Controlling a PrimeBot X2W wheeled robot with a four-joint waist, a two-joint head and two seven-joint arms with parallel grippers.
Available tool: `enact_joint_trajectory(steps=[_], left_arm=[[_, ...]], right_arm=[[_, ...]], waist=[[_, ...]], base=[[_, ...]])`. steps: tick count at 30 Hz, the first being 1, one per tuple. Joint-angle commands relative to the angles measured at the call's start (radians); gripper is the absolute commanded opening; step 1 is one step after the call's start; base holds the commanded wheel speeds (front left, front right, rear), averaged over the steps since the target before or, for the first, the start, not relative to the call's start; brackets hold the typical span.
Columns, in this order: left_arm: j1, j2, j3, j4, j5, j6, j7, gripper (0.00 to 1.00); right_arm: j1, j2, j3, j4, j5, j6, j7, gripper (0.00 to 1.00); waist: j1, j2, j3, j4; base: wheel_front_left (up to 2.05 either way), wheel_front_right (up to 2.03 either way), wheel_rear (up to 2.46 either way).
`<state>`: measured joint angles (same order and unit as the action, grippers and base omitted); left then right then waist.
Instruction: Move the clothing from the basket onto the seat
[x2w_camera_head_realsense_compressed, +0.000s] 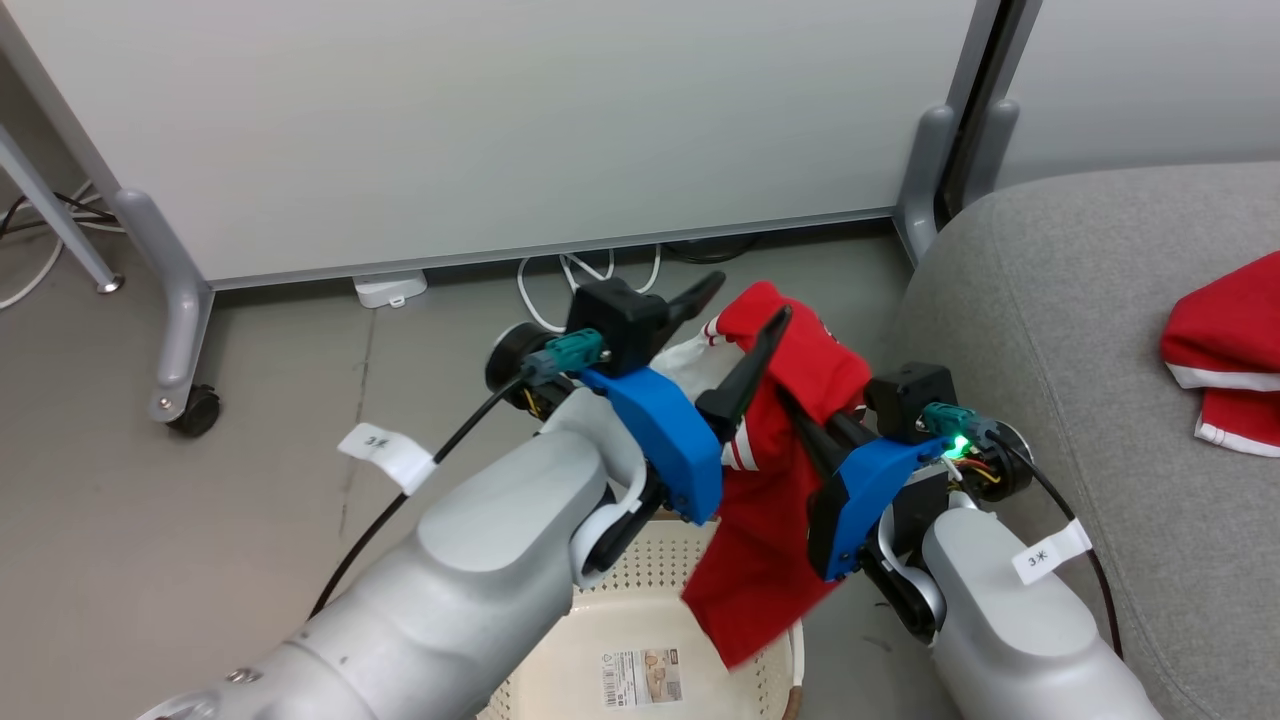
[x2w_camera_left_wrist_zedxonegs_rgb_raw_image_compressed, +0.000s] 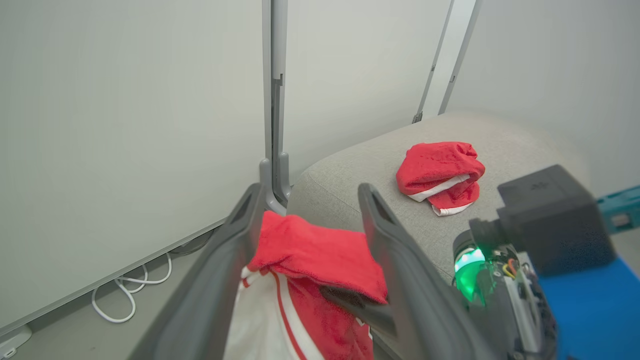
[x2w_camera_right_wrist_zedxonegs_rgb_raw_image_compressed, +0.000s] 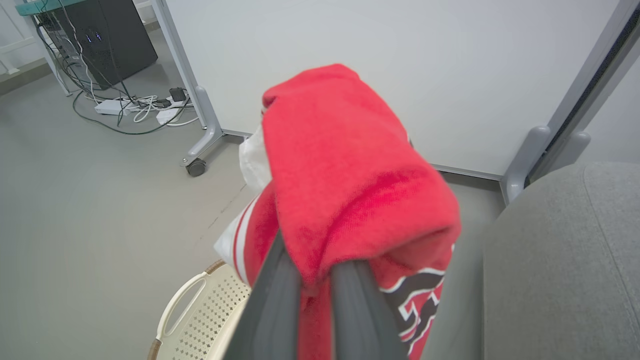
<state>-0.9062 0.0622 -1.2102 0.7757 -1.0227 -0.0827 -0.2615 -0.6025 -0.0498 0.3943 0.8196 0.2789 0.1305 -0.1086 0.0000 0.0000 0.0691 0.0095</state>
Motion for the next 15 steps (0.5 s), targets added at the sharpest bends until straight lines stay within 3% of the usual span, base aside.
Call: enact_joint_trajectory(steps=[1, 8, 15], left_arm=[[0.02, 0.018, 0.039, -0.023, 0.025, 0.008, -0.004, 1.0], [0.186, 0.101, 0.252, -0.206, 0.226, 0.03, -0.004, 1.0], [0.409, 0.166, 0.457, -0.362, 0.381, 0.014, -0.004, 1.0]], right_arm=[[-0.015, -0.001, -0.009, -0.005, -0.007, 0.0, -0.009, 0.0], [-0.002, -0.001, -0.026, -0.033, -0.022, 0.0, -0.008, 0.0], [0.019, -0.001, -0.04, -0.075, -0.033, 0.0, -0.001, 0.0]], waist=[[0.0, 0.0, 0.003, -0.002], [0.0, 0.0, 0.016, -0.028], [0.0, 0.0, 0.025, -0.074]], base=[[0.0, 0.0, 0.0], [0.0, 0.0, 0.0], [0.0, 0.0, 0.0]])
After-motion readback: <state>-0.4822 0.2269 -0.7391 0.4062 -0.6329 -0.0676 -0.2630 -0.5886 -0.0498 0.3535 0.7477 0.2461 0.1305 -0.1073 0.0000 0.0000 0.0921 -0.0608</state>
